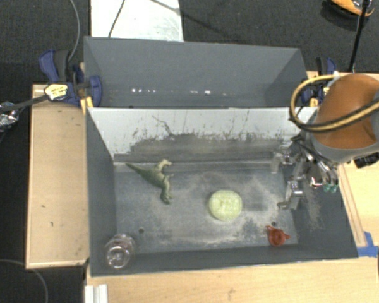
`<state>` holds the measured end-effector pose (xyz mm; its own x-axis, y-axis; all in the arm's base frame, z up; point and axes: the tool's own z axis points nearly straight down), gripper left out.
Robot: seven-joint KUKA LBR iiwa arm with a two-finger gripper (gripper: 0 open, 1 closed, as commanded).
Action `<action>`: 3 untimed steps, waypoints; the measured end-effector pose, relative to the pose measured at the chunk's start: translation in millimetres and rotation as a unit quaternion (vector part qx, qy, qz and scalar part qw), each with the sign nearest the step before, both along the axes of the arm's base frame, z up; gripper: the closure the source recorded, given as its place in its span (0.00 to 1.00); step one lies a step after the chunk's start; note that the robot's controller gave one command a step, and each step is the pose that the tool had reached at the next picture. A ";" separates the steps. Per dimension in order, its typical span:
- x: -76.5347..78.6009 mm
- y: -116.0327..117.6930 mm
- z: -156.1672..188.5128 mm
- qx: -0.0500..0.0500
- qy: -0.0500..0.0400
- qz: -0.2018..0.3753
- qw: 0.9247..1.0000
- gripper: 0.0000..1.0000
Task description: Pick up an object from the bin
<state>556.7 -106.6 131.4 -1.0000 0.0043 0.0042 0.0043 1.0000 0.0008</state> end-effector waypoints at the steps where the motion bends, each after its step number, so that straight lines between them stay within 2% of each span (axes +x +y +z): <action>1: 1.3 0.2 4.6 -0.001 -0.003 0.001 1.000 0.00; 2: -9.9 36.3 -25.2 -0.002 -0.005 -0.026 1.000 0.00; 3: 0.2 62.0 -55.3 0.001 -0.005 -0.004 1.000 0.00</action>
Offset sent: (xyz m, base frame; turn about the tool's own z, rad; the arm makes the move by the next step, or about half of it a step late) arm -0.0247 0.0826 -0.0614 0.0970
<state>556.9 -44.6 76.1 -0.9999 0.0120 -0.0054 0.0120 0.9999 0.0019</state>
